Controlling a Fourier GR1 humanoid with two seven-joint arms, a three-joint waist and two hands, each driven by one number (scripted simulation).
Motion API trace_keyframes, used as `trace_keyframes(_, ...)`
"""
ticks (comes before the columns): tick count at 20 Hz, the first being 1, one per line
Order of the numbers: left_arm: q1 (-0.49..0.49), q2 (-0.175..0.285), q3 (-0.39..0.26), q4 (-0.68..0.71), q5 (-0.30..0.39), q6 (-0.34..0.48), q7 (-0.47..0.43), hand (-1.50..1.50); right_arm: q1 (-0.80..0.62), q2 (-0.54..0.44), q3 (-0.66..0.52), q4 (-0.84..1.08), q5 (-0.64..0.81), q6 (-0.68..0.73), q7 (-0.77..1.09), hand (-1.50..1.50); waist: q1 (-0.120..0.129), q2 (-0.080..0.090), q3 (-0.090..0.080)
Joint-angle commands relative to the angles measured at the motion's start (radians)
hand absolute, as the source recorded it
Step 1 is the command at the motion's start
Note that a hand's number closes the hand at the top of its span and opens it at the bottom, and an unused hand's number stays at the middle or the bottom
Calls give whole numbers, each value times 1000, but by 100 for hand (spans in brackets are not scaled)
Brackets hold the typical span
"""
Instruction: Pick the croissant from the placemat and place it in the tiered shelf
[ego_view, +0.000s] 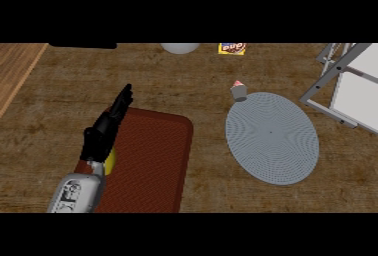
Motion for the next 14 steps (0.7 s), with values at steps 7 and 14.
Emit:
trace_keyframes(7, -22, -36, -31, -5, -22, 23, 20, 0, -38, 26, 73, 107, 148, -149, -81, 150, 11, 17, 7)
trace_keyframes(14, -26, 4, 6, 6, 8, -13, 17, 0, -88, 33, 50, 230, 158, -181, -64, -150, 17, 18, 7)
